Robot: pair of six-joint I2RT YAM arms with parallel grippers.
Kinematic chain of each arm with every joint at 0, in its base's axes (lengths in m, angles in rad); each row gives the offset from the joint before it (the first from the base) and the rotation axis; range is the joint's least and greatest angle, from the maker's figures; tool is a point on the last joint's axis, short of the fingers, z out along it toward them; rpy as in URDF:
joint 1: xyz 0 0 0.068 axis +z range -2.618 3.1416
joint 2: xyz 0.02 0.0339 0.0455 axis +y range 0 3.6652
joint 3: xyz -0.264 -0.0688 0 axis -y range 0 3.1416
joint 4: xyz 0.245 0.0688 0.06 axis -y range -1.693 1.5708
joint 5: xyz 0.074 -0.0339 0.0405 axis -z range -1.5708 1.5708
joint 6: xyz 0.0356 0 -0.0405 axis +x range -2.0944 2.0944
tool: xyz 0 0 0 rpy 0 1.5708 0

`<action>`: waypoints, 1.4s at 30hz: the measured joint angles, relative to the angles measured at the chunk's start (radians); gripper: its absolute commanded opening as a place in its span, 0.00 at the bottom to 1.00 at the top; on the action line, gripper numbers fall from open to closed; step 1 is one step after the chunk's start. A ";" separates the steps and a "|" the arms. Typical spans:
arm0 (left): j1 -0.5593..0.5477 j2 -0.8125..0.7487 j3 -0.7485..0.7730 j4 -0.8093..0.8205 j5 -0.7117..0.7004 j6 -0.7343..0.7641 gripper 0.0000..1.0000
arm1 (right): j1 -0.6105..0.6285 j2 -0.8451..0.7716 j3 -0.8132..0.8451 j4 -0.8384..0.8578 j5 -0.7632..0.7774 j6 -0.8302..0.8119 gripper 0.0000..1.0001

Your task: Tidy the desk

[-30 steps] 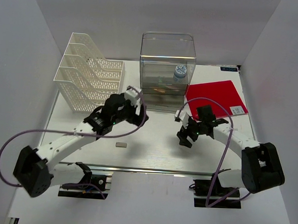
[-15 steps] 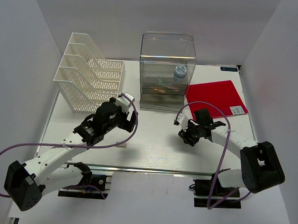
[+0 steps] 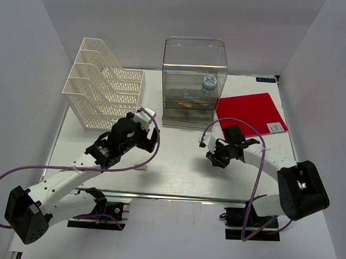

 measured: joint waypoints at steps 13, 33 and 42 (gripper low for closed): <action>0.000 0.004 -0.004 0.000 -0.026 0.000 0.97 | 0.022 0.098 0.410 -0.088 -0.034 0.045 0.00; 0.001 0.021 -0.008 0.000 -0.049 0.000 0.97 | 0.018 0.435 0.668 0.131 0.269 0.558 0.27; 0.001 0.024 -0.008 0.000 -0.049 0.000 0.97 | 0.017 0.433 0.640 0.173 0.301 0.596 0.32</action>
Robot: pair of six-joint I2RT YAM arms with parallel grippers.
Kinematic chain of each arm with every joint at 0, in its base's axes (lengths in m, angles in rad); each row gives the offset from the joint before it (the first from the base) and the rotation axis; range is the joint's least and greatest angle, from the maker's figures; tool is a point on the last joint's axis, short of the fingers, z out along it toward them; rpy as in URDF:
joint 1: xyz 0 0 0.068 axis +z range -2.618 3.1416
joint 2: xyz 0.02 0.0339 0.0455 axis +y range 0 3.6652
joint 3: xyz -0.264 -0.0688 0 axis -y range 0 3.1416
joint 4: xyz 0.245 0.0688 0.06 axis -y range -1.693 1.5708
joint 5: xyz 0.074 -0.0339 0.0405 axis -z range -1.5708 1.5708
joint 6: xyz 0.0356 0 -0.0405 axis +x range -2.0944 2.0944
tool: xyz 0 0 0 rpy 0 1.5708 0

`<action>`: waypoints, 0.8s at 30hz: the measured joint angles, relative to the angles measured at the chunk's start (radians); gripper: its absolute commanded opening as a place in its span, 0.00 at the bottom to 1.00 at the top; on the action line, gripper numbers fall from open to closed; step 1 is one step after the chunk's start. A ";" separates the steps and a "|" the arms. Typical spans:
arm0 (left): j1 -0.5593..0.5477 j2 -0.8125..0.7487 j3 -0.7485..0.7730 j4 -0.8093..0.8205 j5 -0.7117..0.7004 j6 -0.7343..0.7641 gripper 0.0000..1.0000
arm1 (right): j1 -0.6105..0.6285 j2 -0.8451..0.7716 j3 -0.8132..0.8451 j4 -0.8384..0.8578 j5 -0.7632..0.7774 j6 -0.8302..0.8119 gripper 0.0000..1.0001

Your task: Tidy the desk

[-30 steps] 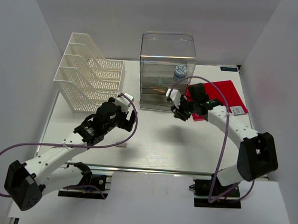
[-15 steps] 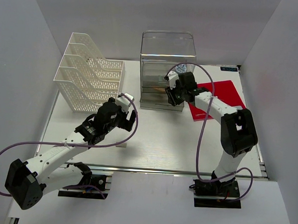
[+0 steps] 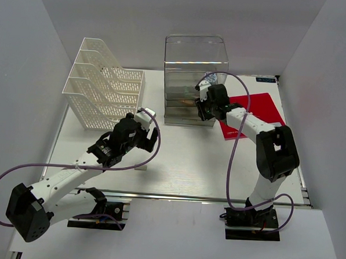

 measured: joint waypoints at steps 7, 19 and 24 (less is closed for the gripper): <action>0.000 0.002 -0.006 0.000 0.000 0.000 0.97 | -0.002 -0.032 -0.154 0.154 0.045 0.072 0.23; 0.000 0.011 -0.011 0.000 0.000 0.003 0.97 | -0.002 -0.132 -0.320 0.352 0.113 0.117 0.23; 0.000 0.011 -0.011 0.000 -0.004 0.003 0.97 | -0.002 -0.132 -0.332 0.401 0.132 0.127 0.25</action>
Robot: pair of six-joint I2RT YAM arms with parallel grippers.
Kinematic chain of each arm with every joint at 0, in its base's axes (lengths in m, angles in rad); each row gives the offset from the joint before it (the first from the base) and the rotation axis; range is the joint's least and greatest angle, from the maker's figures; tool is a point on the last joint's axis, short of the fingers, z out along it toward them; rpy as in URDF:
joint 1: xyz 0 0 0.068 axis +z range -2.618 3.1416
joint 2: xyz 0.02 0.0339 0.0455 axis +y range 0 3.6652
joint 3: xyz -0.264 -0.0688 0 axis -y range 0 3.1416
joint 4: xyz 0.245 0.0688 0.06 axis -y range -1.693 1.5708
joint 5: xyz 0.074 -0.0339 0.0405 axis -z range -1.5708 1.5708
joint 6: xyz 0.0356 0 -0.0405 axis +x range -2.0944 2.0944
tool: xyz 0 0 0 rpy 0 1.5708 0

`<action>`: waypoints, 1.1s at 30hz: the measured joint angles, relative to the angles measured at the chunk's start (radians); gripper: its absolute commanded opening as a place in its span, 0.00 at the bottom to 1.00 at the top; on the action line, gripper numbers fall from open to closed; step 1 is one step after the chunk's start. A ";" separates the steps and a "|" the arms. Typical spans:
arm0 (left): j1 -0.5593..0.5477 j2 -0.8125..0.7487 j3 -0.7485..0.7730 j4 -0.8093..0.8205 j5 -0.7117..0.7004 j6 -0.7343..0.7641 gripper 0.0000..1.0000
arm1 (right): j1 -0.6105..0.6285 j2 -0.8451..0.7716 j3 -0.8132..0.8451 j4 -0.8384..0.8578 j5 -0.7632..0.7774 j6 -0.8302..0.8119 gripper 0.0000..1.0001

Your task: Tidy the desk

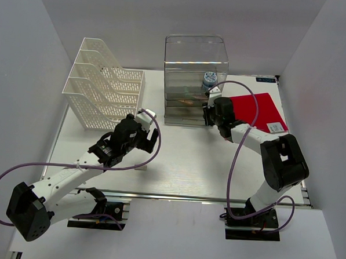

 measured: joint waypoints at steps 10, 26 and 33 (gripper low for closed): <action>0.000 0.006 -0.002 0.000 -0.005 0.005 0.97 | -0.003 0.047 0.021 0.006 -0.007 0.017 0.58; -0.004 0.033 -0.011 0.009 0.002 -0.071 0.00 | -0.051 -0.298 -0.080 -0.128 -0.468 -0.192 0.00; -0.007 0.061 -0.010 -0.153 -0.031 -0.451 0.63 | -0.080 -0.528 -0.260 -0.297 -0.718 -0.367 0.44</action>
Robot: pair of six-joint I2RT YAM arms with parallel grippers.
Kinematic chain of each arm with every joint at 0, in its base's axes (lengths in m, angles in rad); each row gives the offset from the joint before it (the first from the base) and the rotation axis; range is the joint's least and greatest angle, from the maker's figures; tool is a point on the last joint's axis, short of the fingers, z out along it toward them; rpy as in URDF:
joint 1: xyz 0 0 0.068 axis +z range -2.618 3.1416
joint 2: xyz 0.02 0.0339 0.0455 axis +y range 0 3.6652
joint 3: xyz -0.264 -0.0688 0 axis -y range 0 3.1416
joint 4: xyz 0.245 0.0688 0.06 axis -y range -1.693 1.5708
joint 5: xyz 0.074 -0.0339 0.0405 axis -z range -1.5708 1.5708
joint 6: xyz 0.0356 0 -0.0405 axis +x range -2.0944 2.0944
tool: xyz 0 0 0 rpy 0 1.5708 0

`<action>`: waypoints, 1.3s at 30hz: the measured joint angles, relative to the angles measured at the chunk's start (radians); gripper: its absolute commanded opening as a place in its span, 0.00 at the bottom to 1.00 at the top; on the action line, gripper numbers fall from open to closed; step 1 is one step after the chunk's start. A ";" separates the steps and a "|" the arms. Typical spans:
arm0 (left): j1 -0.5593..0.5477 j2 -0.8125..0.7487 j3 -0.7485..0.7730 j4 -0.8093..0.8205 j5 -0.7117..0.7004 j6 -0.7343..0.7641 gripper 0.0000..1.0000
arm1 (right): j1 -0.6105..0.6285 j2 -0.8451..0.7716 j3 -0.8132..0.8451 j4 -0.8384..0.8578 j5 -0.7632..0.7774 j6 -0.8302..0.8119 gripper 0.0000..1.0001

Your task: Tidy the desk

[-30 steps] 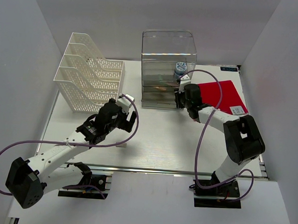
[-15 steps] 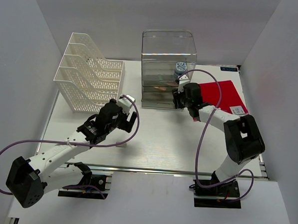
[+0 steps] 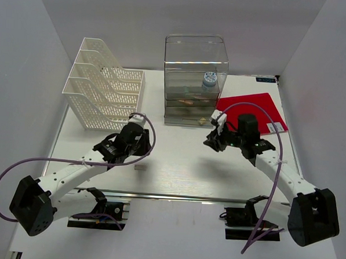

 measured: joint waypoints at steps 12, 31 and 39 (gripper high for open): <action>-0.008 0.163 0.050 -0.388 -0.077 -0.853 0.95 | -0.109 -0.016 -0.005 -0.059 -0.060 -0.005 0.49; -0.006 0.378 0.070 -0.417 -0.043 -1.300 0.48 | -0.174 -0.103 -0.014 -0.045 -0.055 0.005 0.48; -0.001 0.378 0.073 -0.416 -0.038 -1.319 0.05 | -0.194 -0.120 -0.027 -0.045 -0.059 0.004 0.48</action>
